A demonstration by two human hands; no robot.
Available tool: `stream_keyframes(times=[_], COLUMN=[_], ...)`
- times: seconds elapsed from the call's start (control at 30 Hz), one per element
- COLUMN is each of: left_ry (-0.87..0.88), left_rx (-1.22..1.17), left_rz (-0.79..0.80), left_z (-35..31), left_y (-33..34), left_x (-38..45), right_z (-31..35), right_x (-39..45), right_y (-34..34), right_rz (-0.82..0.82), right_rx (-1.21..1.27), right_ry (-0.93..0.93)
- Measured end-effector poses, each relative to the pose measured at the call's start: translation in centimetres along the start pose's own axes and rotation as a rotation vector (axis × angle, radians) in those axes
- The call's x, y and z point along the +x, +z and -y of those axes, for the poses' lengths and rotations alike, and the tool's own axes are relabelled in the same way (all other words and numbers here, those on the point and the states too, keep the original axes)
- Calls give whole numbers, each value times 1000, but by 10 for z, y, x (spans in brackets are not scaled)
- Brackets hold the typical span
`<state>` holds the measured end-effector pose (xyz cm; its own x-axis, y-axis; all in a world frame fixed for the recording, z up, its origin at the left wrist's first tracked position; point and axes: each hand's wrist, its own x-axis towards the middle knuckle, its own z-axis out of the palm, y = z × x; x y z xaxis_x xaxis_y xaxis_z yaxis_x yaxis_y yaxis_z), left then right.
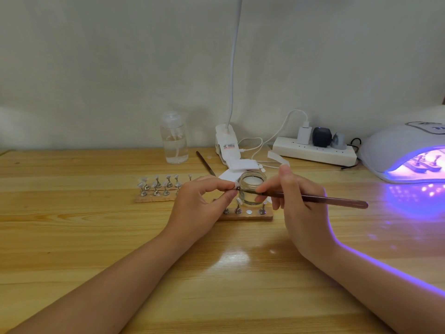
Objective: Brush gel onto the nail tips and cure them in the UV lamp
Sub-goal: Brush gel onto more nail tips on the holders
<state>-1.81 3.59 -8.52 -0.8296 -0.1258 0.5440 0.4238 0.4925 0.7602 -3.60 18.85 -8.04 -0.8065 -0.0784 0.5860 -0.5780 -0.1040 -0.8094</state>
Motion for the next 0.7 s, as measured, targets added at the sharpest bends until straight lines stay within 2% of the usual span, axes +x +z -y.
stream_keyframes(times=[0.3, 0.7], left_ry=[32, -29], left_rx=[20, -14], left_rz=[-7, -23], left_z=[0, 0], left_y=[0, -1], left_x=[0, 0], right_z=[-1, 0], right_x=[2, 3], right_y=[-1, -5], right_rz=[8, 42], right_rx=[-86, -43], right_ry=[-73, -14])
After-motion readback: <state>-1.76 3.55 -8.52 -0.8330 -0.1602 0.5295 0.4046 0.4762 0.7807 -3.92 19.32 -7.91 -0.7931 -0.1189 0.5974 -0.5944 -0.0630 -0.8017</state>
